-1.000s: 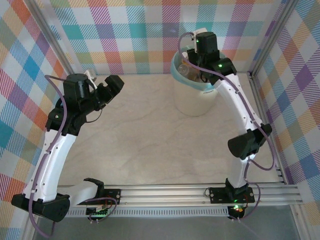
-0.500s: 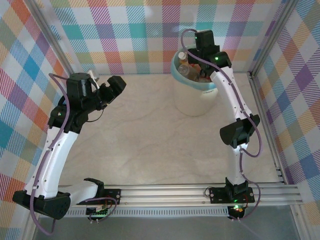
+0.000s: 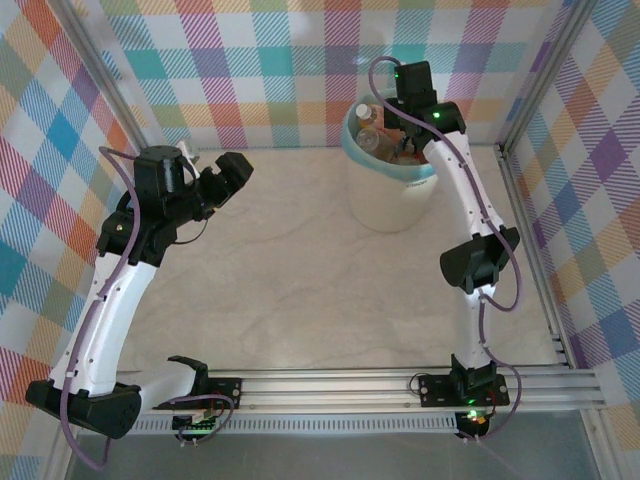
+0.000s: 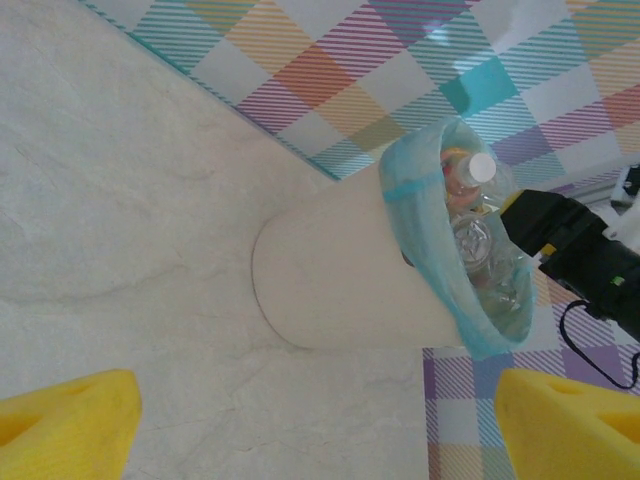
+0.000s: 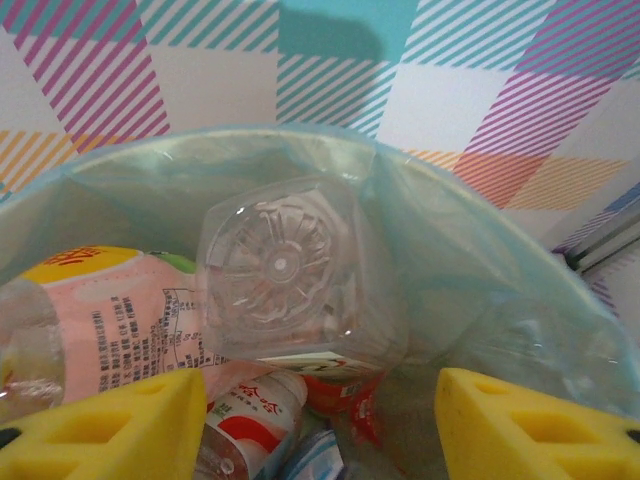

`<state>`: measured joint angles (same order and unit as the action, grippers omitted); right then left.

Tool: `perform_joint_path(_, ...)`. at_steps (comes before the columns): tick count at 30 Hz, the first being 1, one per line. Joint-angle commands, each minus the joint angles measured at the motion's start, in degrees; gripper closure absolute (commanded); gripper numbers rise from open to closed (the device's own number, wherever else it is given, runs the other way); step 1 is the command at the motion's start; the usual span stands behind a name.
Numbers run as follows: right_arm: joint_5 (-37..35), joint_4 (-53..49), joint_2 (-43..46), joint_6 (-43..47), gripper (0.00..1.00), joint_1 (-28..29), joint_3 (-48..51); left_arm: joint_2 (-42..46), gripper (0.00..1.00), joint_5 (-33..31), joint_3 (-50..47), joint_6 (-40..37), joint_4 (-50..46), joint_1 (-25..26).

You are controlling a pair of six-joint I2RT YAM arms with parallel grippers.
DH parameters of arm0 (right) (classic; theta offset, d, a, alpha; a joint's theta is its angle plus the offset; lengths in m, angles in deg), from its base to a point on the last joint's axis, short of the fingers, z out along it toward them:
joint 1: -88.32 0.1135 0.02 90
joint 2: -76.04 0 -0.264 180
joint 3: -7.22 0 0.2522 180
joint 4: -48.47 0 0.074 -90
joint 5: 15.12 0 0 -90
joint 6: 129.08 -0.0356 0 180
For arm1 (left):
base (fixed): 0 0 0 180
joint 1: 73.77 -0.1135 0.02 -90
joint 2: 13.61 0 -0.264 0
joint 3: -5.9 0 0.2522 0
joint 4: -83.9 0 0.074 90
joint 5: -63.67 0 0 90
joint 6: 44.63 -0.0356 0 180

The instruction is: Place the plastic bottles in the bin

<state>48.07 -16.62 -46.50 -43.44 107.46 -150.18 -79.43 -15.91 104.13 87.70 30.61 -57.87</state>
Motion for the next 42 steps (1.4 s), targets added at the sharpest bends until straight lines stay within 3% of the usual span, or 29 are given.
perform_joint_path(1,3.77,-0.83,-2.70,-2.60,0.42,-1.50,-0.67,0.09,0.09,0.40,-0.59,-1.38,-1.12,0.50)
perform_joint_path(10,8.01,-1.98,-1.93,-4.49,0.47,-2.22,-2.06,-0.34,0.09,0.24,-0.60,-1.03,-1.19,0.50)
perform_joint_path(16,10.38,0.34,4.20,-5.74,0.35,-1.83,-2.75,-0.60,0.08,-1.73,0.71,-2.50,-1.75,0.51)
perform_joint_path(21,12.98,-0.74,12.61,-6.67,0.32,-1.05,1.04,-0.42,0.04,-9.14,-0.19,-10.05,-1.45,0.45)
perform_joint_path(25,17.88,5.14,25.87,-7.21,0.31,-0.66,19.10,0.98,0.02,-16.63,-6.43,-17.60,3.62,0.36)
perform_joint_path(31,20.76,25.08,54.96,-6.09,0.31,-0.45,57.80,3.32,0.00,-25.81,-17.94,-27.72,13.14,-0.08)
perform_joint_path(37,13.16,29.07,72.49,4.61,0.22,-0.43,82.48,6.07,0.00,-31.74,-34.08,-32.66,31.50,-0.32)
perform_joint_path(39,7.42,31.43,76.23,4.45,0.16,-0.58,90.85,6.24,0.00,-35.16,-39.27,-33.62,37.02,-0.34)
perform_joint_path(42,5.20,39.28,79.75,4.46,0.16,-0.68,103.23,5.29,0.00,-40.79,-46.85,-35.34,46.12,-0.59)
